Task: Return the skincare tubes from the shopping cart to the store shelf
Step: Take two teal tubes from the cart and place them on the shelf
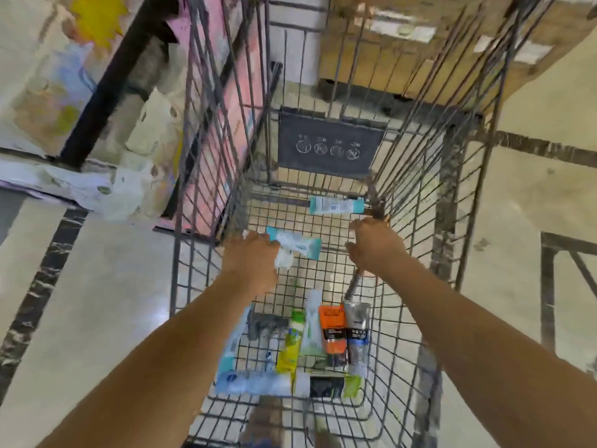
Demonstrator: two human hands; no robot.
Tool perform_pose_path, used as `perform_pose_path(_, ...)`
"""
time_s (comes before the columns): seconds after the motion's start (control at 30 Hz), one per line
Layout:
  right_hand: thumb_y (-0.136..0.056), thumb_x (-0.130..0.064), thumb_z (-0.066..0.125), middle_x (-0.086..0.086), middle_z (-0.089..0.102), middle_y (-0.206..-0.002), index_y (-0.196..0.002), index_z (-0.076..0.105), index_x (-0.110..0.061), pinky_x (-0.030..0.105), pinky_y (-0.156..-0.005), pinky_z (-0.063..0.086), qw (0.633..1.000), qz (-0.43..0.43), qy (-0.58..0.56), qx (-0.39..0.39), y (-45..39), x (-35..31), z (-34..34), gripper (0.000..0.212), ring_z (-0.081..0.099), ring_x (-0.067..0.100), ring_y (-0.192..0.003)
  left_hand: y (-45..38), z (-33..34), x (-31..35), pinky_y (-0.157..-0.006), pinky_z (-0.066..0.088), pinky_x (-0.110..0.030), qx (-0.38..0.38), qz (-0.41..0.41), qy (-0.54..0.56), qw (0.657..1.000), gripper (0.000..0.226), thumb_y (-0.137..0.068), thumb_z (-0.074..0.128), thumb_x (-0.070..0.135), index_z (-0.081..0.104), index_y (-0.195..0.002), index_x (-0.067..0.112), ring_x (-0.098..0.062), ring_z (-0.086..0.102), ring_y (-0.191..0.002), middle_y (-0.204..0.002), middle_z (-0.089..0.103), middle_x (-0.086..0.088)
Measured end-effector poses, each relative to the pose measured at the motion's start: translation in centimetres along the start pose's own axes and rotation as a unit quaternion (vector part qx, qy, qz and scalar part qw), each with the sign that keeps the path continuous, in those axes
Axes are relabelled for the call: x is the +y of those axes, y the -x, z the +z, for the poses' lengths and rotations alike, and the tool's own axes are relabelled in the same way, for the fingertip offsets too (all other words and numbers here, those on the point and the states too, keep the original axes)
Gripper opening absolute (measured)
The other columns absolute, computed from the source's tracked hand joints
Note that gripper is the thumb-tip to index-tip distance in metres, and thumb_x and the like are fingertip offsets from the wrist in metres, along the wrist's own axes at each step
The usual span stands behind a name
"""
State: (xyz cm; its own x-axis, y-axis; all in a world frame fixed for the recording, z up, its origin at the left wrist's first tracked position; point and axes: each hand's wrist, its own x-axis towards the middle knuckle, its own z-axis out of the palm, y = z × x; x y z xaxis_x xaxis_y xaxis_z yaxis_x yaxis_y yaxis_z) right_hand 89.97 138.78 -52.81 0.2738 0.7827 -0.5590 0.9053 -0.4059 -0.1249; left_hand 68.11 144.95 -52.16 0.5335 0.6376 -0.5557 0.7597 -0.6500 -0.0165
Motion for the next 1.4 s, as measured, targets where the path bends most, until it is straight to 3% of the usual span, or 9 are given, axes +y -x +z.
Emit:
perform_pose_path(0.2,-0.088,-0.017,0.060,0.007,0.044,-0.147,-0.144,0.038,-0.016,0.041,-0.104,0.044,1.000,0.015,0.007,0.014,-10.8,1.6,6.1,0.060,0.043,0.030,-0.132,-9.3,6.9,-0.3,-0.093,0.041,-0.039,-0.006,0.072,-0.045,0.996,0.050,-0.085,0.058,0.026,0.049,-0.134,0.020,-0.025,0.048,-0.122,-0.136,0.049,-0.005)
perform_pose_path(0.33,-0.083,-0.003,0.055,0.004,0.028,-0.157,-0.149,0.028,-0.019,0.048,-0.112,0.032,0.996,0.020,0.058,0.065,-15.2,2.8,8.0,0.073,0.023,0.028,-0.146,-13.5,9.5,-1.2,-0.109,0.035,-0.046,0.001,0.118,-0.070,0.991,0.066,-0.087,0.058,0.023,0.032,-0.147,0.014,-0.029,0.032,-0.137,-0.149,0.037,-0.010)
perform_pose_path(0.43,-0.083,-0.004,0.057,0.008,0.030,-0.154,-0.149,0.028,-0.016,0.049,-0.113,0.030,0.995,0.025,0.064,0.070,-17.3,2.5,8.9,0.073,0.026,0.032,-0.142,-15.6,10.1,-1.5,-0.115,0.029,-0.049,-0.027,0.102,-0.046,0.993,0.075,-0.087,0.059,0.024,0.021,-0.152,0.015,-0.028,0.028,-0.143,-0.154,0.033,-0.009)
perform_pose_path(0.57,-0.083,-0.020,0.071,0.011,0.031,-0.149,-0.142,0.031,-0.013,0.051,-0.102,0.039,0.988,0.041,0.106,0.100,-18.5,1.4,9.8,0.072,0.033,0.038,-0.133,-16.6,10.5,-1.7,-0.103,0.039,-0.041,-0.067,0.136,0.001,0.988,0.068,-0.087,0.060,0.019,0.030,-0.148,0.018,-0.023,0.047,-0.127,-0.144,0.046,-0.002)
perform_pose_path(0.8,-0.075,-0.006,0.073,0.013,0.021,-0.154,-0.137,0.040,-0.020,0.057,-0.102,0.041,0.976,0.023,0.177,0.126,-17.4,2.8,11.5,0.072,0.029,0.040,-0.135,-16.5,10.7,-1.1,-0.081,0.041,-0.034,-0.012,0.131,-0.021,0.991,0.047,-0.084,0.063,0.011,0.049,-0.128,0.018,-0.021,0.058,-0.101,-0.115,0.062,-0.003)
perform_pose_path(1.07,-0.084,-0.011,0.060,0.013,0.038,-0.141,-0.134,0.048,-0.020,0.054,-0.099,0.039,0.974,0.058,0.148,0.159,-17.1,3.1,12.2,0.053,0.039,0.035,-0.126,-16.6,10.2,-0.6,-0.089,0.044,-0.037,-0.002,0.126,-0.034,0.991,0.045,-0.082,0.069,0.017,0.056,-0.125,0.014,-0.023,0.051,-0.107,-0.116,0.051,-0.007)
perform_pose_path(1.23,-0.091,-0.013,0.058,0.007,0.051,-0.128,-0.134,0.051,-0.017,0.047,-0.098,0.046,0.978,0.083,-0.092,0.171,-13.4,3.2,11.6,0.044,0.054,0.028,-0.114,-14.5,8.3,-1.0,-0.073,0.047,-0.032,0.000,0.041,0.111,0.993,0.041,-0.081,0.071,0.019,0.056,-0.120,0.017,-0.019,0.057,-0.093,-0.107,0.060,-0.003)
perform_pose_path(1.33,-0.098,-0.020,0.054,0.007,0.059,-0.117,-0.131,0.053,-0.009,0.039,-0.081,0.057,0.899,0.141,-0.398,0.121,-9.8,2.3,9.3,0.035,0.062,0.024,-0.100,-12.1,6.5,-1.0,-0.069,0.055,-0.036,0.000,-0.049,0.277,0.960,0.046,-0.079,0.076,0.029,0.051,-0.116,0.020,-0.021,0.063,-0.083,-0.103,0.064,-0.001)
perform_pose_path(1.4,-0.099,-0.018,0.054,0.011,0.064,-0.118,-0.132,0.053,-0.006,0.046,-0.086,0.057,0.841,0.151,-0.512,0.085,-7.2,1.9,7.1,0.035,0.065,0.029,-0.104,-10.2,4.4,-0.7,-0.064,0.052,-0.031,0.009,-0.091,0.406,0.909,0.045,-0.077,0.079,0.028,0.054,-0.113,0.017,-0.020,0.063,-0.085,-0.102,0.062,0.002)
